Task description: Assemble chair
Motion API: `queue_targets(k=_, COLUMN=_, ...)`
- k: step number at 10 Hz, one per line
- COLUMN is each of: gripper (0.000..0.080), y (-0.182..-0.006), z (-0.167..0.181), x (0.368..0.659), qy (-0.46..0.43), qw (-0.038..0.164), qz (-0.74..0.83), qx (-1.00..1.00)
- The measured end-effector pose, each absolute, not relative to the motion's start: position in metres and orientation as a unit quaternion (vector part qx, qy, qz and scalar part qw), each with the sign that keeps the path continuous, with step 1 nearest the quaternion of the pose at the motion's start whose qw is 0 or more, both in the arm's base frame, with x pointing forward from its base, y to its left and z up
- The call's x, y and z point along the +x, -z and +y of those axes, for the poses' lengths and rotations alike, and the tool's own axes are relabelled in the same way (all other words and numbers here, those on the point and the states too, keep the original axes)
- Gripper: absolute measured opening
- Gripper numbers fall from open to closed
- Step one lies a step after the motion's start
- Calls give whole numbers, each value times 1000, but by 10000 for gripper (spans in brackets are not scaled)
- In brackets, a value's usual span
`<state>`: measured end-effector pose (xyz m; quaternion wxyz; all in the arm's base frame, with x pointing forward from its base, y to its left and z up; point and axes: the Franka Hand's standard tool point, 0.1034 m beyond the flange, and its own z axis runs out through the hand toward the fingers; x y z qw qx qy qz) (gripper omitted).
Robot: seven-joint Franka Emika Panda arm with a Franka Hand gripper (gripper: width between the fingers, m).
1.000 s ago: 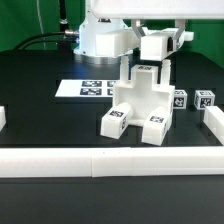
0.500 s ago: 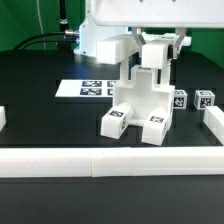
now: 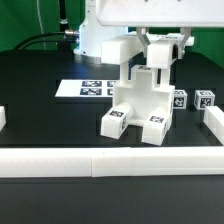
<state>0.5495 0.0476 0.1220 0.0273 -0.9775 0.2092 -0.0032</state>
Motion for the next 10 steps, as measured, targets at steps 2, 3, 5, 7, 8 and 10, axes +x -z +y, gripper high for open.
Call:
queue_targets(k=2, gripper=284, y=-123, z=44, x=548, qy=13, qw=31, qz=215, qx=-976)
queue_targets(k=3, gripper=284, y=-123, z=46, x=548, qy=13, qw=31, qz=215, qx=-976)
queue_targets(k=5, gripper=284, y=-123, z=52, x=547, qy=13, qw=31, qz=210, qx=-977)
queue_targets(k=7, gripper=284, y=-123, z=49, x=549, qy=15, qw=31, qz=211, qx=-977)
queue_targets(k=8, gripper=284, y=-123, z=50, x=549, qy=15, qw=31, qz=210, qx=-977)
queue_targets(k=10, gripper=284, y=-123, z=50, x=548, qy=16, qw=31, qz=210, qx=-977)
